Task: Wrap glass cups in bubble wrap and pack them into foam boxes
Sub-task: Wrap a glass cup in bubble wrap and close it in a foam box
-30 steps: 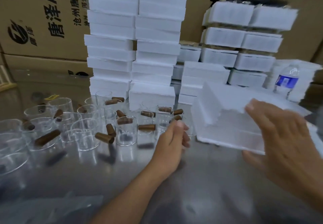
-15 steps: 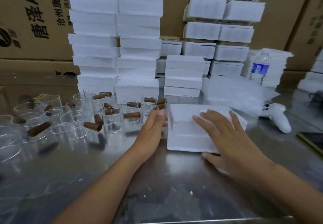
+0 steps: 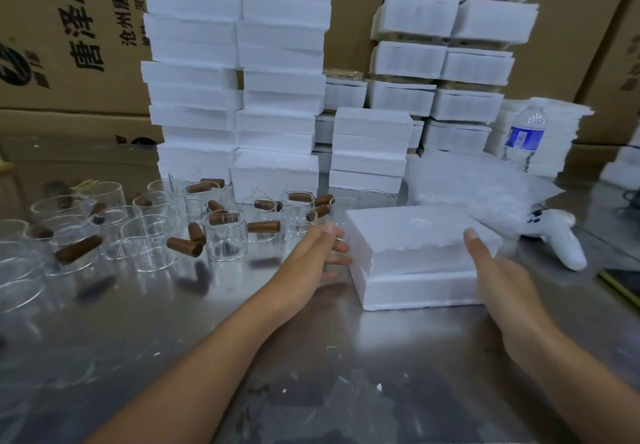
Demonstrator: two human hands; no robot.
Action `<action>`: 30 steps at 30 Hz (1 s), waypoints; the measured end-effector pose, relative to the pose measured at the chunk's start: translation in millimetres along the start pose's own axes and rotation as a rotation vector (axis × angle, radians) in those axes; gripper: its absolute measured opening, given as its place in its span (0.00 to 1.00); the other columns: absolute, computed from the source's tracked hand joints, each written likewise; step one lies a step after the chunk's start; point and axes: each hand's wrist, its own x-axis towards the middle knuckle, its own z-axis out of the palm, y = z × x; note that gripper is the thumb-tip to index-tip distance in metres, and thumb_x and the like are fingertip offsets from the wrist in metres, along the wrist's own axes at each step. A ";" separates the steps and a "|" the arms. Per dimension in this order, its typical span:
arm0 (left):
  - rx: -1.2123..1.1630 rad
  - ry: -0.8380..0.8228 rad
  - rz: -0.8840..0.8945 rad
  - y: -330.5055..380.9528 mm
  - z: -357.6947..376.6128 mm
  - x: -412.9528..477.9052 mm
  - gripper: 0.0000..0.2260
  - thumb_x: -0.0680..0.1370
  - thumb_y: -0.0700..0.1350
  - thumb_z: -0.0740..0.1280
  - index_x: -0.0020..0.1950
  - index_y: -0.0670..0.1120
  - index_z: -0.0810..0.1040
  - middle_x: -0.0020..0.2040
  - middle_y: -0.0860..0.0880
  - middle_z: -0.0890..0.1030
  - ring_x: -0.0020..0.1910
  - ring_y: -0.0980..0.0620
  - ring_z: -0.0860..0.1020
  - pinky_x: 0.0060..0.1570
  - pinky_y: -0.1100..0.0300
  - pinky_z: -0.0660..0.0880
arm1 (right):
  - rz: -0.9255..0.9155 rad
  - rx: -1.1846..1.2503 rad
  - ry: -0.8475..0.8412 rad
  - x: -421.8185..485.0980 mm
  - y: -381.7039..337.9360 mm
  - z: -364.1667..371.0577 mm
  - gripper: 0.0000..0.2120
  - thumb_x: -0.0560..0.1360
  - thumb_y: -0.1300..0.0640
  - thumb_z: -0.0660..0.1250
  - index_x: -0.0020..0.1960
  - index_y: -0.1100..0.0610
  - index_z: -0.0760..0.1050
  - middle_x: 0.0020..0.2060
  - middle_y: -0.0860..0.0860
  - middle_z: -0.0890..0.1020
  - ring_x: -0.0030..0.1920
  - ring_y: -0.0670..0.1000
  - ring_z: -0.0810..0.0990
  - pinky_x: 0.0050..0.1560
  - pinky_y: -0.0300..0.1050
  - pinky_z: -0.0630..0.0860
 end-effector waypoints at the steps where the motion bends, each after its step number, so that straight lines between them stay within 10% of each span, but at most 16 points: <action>1: -0.011 -0.014 -0.007 0.2 0.0 -0.3 0.13 0.82 0.52 0.50 0.53 0.48 0.72 0.53 0.46 0.77 0.51 0.52 0.79 0.54 0.59 0.76 | 0.015 0.010 0.030 2.1 -0.6 1.6 0.29 0.72 0.34 0.61 0.62 0.54 0.70 0.52 0.48 0.73 0.49 0.50 0.70 0.51 0.46 0.63; 9: -0.067 -0.089 -0.056 -2.2 -0.5 2.9 0.17 0.82 0.54 0.49 0.59 0.47 0.72 0.58 0.48 0.77 0.54 0.52 0.79 0.52 0.62 0.75 | -0.140 -0.148 0.288 3.1 -10.4 8.2 0.41 0.68 0.33 0.66 0.71 0.57 0.62 0.72 0.51 0.60 0.71 0.56 0.62 0.70 0.58 0.61; 16: -0.187 -0.017 -0.054 -3.5 -6.3 12.8 0.20 0.77 0.61 0.50 0.53 0.51 0.76 0.43 0.53 0.85 0.42 0.57 0.83 0.50 0.58 0.78 | -0.527 0.004 0.173 -28.9 -50.2 25.0 0.34 0.68 0.46 0.70 0.68 0.45 0.56 0.48 0.41 0.75 0.57 0.47 0.75 0.54 0.43 0.71; 22: -0.219 0.378 0.022 5.4 -17.6 18.6 0.15 0.83 0.52 0.53 0.47 0.47 0.75 0.38 0.50 0.82 0.35 0.56 0.81 0.38 0.60 0.78 | -0.809 0.014 0.003 -56.8 -59.7 49.8 0.41 0.66 0.53 0.73 0.70 0.44 0.52 0.54 0.39 0.74 0.52 0.36 0.76 0.42 0.21 0.70; 25: -0.228 0.580 0.173 14.8 -26.7 16.5 0.09 0.82 0.43 0.56 0.45 0.46 0.74 0.38 0.49 0.78 0.38 0.52 0.77 0.41 0.59 0.74 | -0.956 -0.138 -0.064 -68.1 -47.8 60.8 0.39 0.66 0.53 0.74 0.68 0.41 0.54 0.52 0.31 0.71 0.52 0.38 0.75 0.44 0.27 0.72; 30: -0.274 0.732 0.171 22.1 -43.3 14.0 0.09 0.80 0.40 0.54 0.43 0.47 0.71 0.37 0.50 0.73 0.36 0.54 0.73 0.32 0.70 0.71 | -1.309 -0.482 0.038 -75.9 -36.9 78.2 0.31 0.66 0.58 0.70 0.65 0.56 0.61 0.52 0.56 0.81 0.50 0.49 0.74 0.48 0.41 0.73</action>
